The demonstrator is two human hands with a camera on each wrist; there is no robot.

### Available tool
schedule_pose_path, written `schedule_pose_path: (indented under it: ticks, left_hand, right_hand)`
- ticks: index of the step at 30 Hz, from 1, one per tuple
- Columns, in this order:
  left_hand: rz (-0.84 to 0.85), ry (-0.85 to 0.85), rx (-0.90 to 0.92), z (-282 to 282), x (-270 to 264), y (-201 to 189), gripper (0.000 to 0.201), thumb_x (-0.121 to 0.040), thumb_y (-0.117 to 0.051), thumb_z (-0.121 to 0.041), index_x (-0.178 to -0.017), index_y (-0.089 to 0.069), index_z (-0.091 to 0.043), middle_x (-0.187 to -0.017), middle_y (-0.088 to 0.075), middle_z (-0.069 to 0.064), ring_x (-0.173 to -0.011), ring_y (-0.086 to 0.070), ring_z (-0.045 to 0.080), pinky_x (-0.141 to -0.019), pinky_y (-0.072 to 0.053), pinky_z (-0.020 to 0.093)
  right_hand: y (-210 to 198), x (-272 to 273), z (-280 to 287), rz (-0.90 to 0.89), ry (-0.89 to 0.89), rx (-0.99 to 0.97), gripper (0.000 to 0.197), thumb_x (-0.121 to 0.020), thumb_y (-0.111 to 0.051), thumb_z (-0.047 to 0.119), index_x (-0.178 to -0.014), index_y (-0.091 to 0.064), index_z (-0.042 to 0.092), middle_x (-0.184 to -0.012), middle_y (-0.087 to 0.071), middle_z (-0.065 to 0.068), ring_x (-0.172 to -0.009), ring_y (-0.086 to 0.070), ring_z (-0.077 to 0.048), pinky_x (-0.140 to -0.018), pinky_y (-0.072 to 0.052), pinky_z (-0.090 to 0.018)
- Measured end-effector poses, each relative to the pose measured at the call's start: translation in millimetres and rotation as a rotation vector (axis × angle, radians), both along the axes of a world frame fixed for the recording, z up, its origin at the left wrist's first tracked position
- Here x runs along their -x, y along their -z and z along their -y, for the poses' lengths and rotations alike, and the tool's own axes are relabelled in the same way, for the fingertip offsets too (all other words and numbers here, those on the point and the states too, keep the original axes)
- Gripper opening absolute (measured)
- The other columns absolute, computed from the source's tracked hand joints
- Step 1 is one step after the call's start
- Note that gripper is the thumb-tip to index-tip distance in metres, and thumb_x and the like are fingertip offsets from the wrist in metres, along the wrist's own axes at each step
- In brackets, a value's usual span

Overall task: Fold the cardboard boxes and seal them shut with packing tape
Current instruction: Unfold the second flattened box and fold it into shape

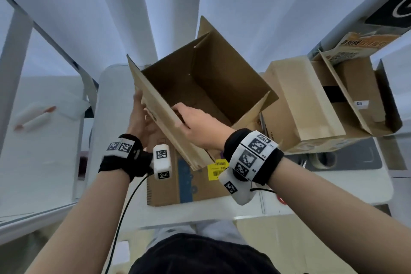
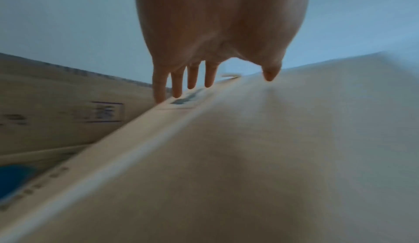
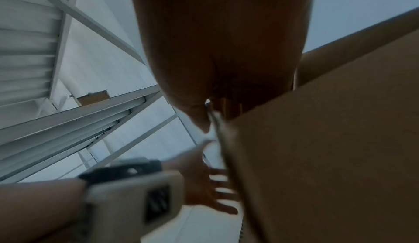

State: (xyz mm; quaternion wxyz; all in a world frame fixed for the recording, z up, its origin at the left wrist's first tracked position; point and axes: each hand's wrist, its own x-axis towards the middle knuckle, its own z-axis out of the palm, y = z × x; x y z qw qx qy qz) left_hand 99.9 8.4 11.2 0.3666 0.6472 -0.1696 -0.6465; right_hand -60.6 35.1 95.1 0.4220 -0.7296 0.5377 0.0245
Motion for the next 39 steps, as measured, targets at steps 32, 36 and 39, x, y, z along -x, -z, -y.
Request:
schedule_pose_path:
  ticks: [32,36,39]
  left_hand:
    - [0.574,0.637,0.216,7,14,-66,0.039,-0.098,-0.039,-0.010,-0.136,-0.046,-0.010,-0.125,-0.058,0.019,-0.106,-0.061,0.034,-0.089,-0.056,0.053]
    - [0.645,0.669,0.370,4,6,-57,0.078,-0.096,-0.046,-0.013,-0.154,-0.003,-0.044,-0.147,-0.045,0.017,-0.122,-0.054,0.038,-0.099,-0.050,0.055]
    - [0.773,0.648,0.466,-3,1,-54,0.096,-0.094,-0.051,-0.001,-0.154,0.010,-0.045,-0.156,-0.033,0.013,-0.124,-0.051,0.036,-0.103,-0.047,0.053]
  right_hand:
    - [-6,157,9,-0.278,0.660,0.208,0.054,-0.090,-0.047,0.003,-0.143,-0.050,0.013,-0.130,-0.061,-0.019,-0.120,-0.056,-0.038,-0.103,-0.047,-0.039]
    - [8,169,-5,-0.349,0.711,0.139,0.052,-0.095,-0.047,0.005,-0.146,-0.042,0.009,-0.140,-0.052,-0.023,-0.128,-0.049,-0.040,-0.107,-0.041,-0.042]
    - [11,182,-5,-0.350,0.735,0.098,0.052,-0.094,-0.046,0.005,-0.146,-0.041,0.006,-0.141,-0.050,-0.022,-0.129,-0.046,-0.041,-0.108,-0.038,-0.042]
